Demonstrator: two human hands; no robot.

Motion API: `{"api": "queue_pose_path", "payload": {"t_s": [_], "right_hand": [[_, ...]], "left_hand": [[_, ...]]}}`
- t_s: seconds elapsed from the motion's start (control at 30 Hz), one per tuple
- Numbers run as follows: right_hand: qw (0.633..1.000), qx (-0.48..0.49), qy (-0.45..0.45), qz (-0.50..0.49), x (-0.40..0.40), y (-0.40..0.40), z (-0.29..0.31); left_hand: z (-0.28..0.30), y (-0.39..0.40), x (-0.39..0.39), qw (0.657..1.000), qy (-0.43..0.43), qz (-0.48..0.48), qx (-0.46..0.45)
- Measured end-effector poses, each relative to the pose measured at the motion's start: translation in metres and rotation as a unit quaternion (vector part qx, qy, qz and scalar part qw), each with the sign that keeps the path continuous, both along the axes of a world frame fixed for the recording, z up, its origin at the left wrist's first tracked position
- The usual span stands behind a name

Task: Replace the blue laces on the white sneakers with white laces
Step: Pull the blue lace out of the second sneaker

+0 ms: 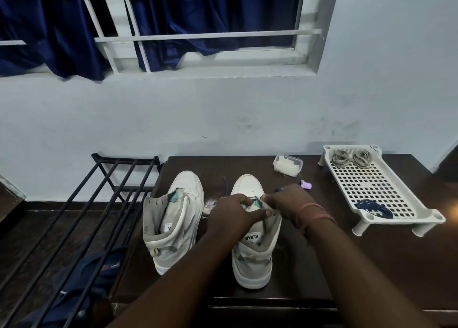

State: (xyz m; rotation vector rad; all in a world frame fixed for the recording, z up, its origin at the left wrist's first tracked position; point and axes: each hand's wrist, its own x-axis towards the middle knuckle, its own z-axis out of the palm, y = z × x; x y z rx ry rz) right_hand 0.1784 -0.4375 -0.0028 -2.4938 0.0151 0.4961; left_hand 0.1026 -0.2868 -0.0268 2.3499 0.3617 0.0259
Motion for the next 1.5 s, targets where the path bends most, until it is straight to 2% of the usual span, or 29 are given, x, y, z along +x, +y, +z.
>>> {"api": "queue_pose_path", "payload": {"t_s": [0.03,0.07,0.13,0.23,0.33,0.37,0.4,0.47,0.5,0.53,0.57,0.67,0.77,0.83,0.9,0.93,0.97,1.0,1.03,1.07,1.1,1.13,1.17,1.27,1.3,1.37,1.5], "right_hand": [[1.000,0.025,-0.003,-0.003,0.000,0.000,0.005],[0.995,0.091,-0.004,-0.031,0.000,-0.001,0.009],[0.964,0.240,-0.007,-0.116,-0.001,-0.002,0.013],[0.902,0.384,-0.054,-0.192,0.000,0.000,0.025],[0.810,0.543,-0.074,-0.206,0.003,0.001,0.038],[0.812,0.540,-0.078,-0.207,0.003,0.000,0.038],[0.850,0.478,-0.087,-0.204,0.003,-0.002,0.032],[0.953,0.243,-0.089,-0.155,0.002,-0.005,0.013],[0.982,0.136,-0.066,-0.108,-0.001,-0.005,0.006],[0.995,0.070,-0.032,-0.064,-0.003,-0.003,0.000],[0.998,0.048,0.000,-0.041,-0.005,-0.002,-0.001],[0.993,0.092,0.041,-0.065,-0.004,-0.001,0.005],[0.973,0.190,-0.003,-0.128,-0.003,0.002,0.011],[0.924,0.332,-0.043,-0.183,-0.004,0.005,0.017],[0.848,0.485,-0.028,-0.210,-0.002,0.005,0.026],[0.818,0.533,-0.015,-0.215,0.000,0.004,0.029],[0.805,0.551,-0.005,-0.220,0.003,0.002,0.027],[0.816,0.531,-0.005,-0.229,0.006,0.000,0.021],[0.858,0.460,-0.018,-0.227,0.009,-0.001,0.012],[0.916,0.342,-0.041,-0.207,0.009,-0.002,0.002],[0.958,0.221,-0.060,-0.171,0.007,-0.003,-0.006],[0.982,0.133,-0.060,-0.118,0.006,-0.004,-0.014],[0.993,0.084,-0.040,-0.079,0.004,-0.003,-0.019],[0.995,0.077,0.030,-0.061,0.002,-0.003,-0.010],[0.990,0.112,0.043,-0.076,0.002,-0.002,-0.006],[0.971,0.195,0.030,-0.132,0.004,0.001,-0.004],[0.941,0.279,-0.037,-0.188,-0.002,0.007,-0.012]], "left_hand": [[0.000,0.000,0.000,1.000,0.000,0.002,0.000],[0.001,0.000,-0.001,1.000,-0.001,0.003,-0.001],[0.002,0.000,-0.002,1.000,-0.001,0.004,-0.005],[0.002,0.000,-0.002,1.000,0.002,0.005,-0.011],[0.001,0.000,-0.001,1.000,0.004,0.002,-0.012],[0.000,0.000,-0.001,1.000,0.003,0.003,-0.011],[0.000,0.000,-0.001,1.000,0.002,0.004,-0.010],[0.000,0.000,-0.001,1.000,0.002,0.006,-0.008],[0.000,0.000,-0.001,1.000,0.002,0.006,-0.008],[0.000,0.000,0.000,1.000,0.002,0.005,-0.008],[0.000,0.000,0.000,1.000,0.003,0.004,-0.009],[0.001,0.000,-0.001,1.000,0.001,0.007,-0.009],[0.002,-0.001,-0.002,1.000,0.001,0.005,-0.008],[0.002,-0.001,-0.002,1.000,0.005,0.006,-0.013],[0.002,-0.001,-0.002,1.000,0.007,0.007,-0.011],[0.002,-0.001,-0.002,1.000,0.007,0.008,-0.010],[0.003,-0.001,-0.002,1.000,0.007,0.009,-0.010],[0.003,-0.002,-0.002,1.000,0.006,0.009,-0.010],[0.003,-0.002,-0.003,1.000,0.005,0.009,-0.010],[0.004,-0.002,-0.003,1.000,0.005,0.009,-0.008],[0.005,-0.002,-0.003,1.000,0.005,0.010,-0.006],[0.005,-0.002,-0.003,1.000,0.004,0.011,-0.003],[0.006,-0.003,-0.003,1.000,0.004,0.010,-0.002],[0.007,-0.003,-0.005,1.000,0.003,0.010,-0.009],[0.008,-0.003,-0.006,1.000,0.004,0.011,-0.011],[0.008,-0.004,-0.006,1.000,0.003,0.007,-0.017],[0.010,-0.010,-0.006,0.999,-0.008,-0.001,-0.037]]}}
